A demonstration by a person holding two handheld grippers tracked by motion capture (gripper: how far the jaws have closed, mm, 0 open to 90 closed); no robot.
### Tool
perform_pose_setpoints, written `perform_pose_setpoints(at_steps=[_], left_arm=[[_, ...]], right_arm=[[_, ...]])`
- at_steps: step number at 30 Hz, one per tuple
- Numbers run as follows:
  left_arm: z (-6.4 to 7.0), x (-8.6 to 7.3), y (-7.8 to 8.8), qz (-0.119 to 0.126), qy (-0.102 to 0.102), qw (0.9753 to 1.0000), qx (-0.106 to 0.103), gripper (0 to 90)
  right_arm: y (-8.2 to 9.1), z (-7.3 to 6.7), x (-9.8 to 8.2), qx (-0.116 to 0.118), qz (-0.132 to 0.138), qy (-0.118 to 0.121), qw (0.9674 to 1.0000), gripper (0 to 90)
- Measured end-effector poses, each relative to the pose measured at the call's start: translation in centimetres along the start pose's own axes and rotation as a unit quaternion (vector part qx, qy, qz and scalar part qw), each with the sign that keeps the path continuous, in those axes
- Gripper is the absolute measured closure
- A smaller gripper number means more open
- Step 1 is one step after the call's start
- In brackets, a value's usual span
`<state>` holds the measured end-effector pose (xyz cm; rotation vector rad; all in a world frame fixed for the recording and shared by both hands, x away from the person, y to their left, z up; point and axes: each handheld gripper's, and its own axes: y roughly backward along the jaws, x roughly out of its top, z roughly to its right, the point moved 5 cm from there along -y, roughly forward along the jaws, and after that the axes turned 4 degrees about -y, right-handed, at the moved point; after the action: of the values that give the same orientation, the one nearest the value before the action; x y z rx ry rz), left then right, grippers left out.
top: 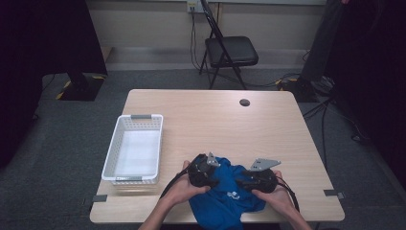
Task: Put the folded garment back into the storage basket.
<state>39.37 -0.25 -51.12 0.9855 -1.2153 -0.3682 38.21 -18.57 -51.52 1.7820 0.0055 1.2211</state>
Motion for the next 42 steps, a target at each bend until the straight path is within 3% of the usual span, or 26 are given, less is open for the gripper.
perform_pose_setpoints(at_steps=[3,9,22,23,26,28,34,39,42], left_arm=[[0.0,0.0,0.0,0.0,-0.001,1.0,0.0,57.1],[0.0,0.0,0.0,-0.002,-0.002,1.0,-0.002,57.0],[0.0,0.0,0.0,-0.001,-0.005,1.0,-0.005,57.0],[0.0,0.0,0.0,-0.001,-0.005,1.0,-0.005,57.0],[0.0,0.0,0.0,-0.001,-0.005,1.0,-0.004,57.0],[-0.1,-0.1,0.1,-0.002,-0.005,1.0,-0.004,57.0],[-0.3,-0.1,-0.1,0.012,0.004,0.9999,0.003,54.5],[-0.6,-0.1,-0.1,0.016,0.017,0.9997,0.01,50.3],[-0.8,-0.1,-0.1,0.019,0.027,0.9994,0.012,48.8]], right_arm=[[0.1,0.3,0.1,-0.007,0.008,-0.008,0.9999,45.9],[1.3,1.4,1.1,0.001,0.057,-0.045,0.9973,53.3],[-1.9,2.6,0.9,-0.027,0.021,-0.035,0.9988,51.6],[-1.9,2.5,1.0,-0.024,0.019,-0.035,0.9989,54.5],[-1.8,1.9,1.0,-0.012,0.017,-0.017,0.9997,75.5],[-1.7,1.6,1.0,-0.019,0.013,-0.007,0.9997,86.2],[0.3,2.2,1.8,-0.029,0.051,-0.028,0.9979,88.9],[2.7,2.8,2.8,-0.04,0.084,-0.03,0.9952,89.1],[3.9,3.2,3.2,-0.058,0.101,-0.031,0.9927,89.2]])
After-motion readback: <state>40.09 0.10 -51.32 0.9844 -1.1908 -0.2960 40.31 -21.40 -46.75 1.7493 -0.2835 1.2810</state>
